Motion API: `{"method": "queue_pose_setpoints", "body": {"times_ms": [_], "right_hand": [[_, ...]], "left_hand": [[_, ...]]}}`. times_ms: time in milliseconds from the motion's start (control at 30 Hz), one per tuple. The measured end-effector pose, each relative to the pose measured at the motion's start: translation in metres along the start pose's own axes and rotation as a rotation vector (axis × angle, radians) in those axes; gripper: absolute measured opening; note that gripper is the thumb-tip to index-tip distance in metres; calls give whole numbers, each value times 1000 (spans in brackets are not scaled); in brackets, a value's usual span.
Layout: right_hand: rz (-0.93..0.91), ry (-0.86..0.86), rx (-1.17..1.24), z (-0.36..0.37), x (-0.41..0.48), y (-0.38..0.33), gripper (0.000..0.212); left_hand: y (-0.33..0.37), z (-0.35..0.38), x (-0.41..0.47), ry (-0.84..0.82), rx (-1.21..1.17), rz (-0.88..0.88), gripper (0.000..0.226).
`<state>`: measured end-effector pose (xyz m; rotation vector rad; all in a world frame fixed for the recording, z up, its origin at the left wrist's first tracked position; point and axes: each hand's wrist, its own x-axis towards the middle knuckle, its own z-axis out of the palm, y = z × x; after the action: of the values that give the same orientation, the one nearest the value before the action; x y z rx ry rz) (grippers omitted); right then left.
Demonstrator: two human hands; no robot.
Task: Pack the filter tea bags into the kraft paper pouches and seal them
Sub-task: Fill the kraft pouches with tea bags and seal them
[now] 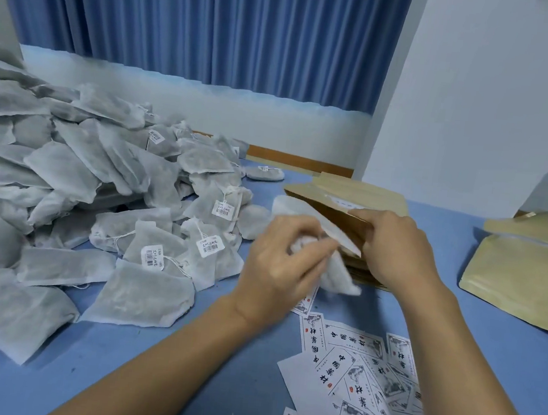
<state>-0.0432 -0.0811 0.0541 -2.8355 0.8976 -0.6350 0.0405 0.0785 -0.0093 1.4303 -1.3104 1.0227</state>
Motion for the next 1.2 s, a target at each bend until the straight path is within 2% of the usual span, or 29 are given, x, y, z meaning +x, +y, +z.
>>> {"method": "queue_pose_setpoints", "body": {"times_ms": [100,167,267,333,367,467,500,567,600,700,767,833,900,1000,1100,1200], "right_hand": [[-33,-6,21,-1,0,2,61],[-27,-9,10,0,0,2,61],[-5,-27,-4,0,1,3,60],[-1,-41,0,-1,1,4,62],[0,-43,4,-3,1,4,63],[1,-34,-2,-5,0,4,61],[-3,-35,-3,-5,0,4,60],[-12,-42,5,-5,-1,4,57],[-18,-45,12,-5,-1,4,55],[-23,-55,37,-5,-1,4,54],[-32,-54,40,-6,-2,1,56],[-52,-37,36,-7,-4,-2,57],[-71,-32,23,-8,-6,-6,58],[-91,-22,31,-13,-7,-7,58],[-79,5,88,-21,-7,-5,58],[-63,-5,94,-22,-9,-6,61]], "left_hand": [[9,9,-20,-222,-22,-203,18],[15,11,-21,-270,1,-321,18],[27,10,-10,-244,25,-367,14],[34,9,-2,-200,95,-393,25],[36,7,2,-156,78,-461,28],[38,6,13,28,-168,-716,41],[37,5,16,70,-203,-720,46],[33,1,18,60,-152,-614,52],[30,-1,17,12,-72,-524,48],[24,-1,15,-177,208,-199,16],[27,2,17,-445,340,-124,18],[33,10,21,-685,451,-187,23],[34,22,35,-833,524,-296,24],[20,50,66,-1019,499,-412,28],[-10,75,81,-1091,400,-446,38],[-37,90,75,-1058,304,-580,30]]}}
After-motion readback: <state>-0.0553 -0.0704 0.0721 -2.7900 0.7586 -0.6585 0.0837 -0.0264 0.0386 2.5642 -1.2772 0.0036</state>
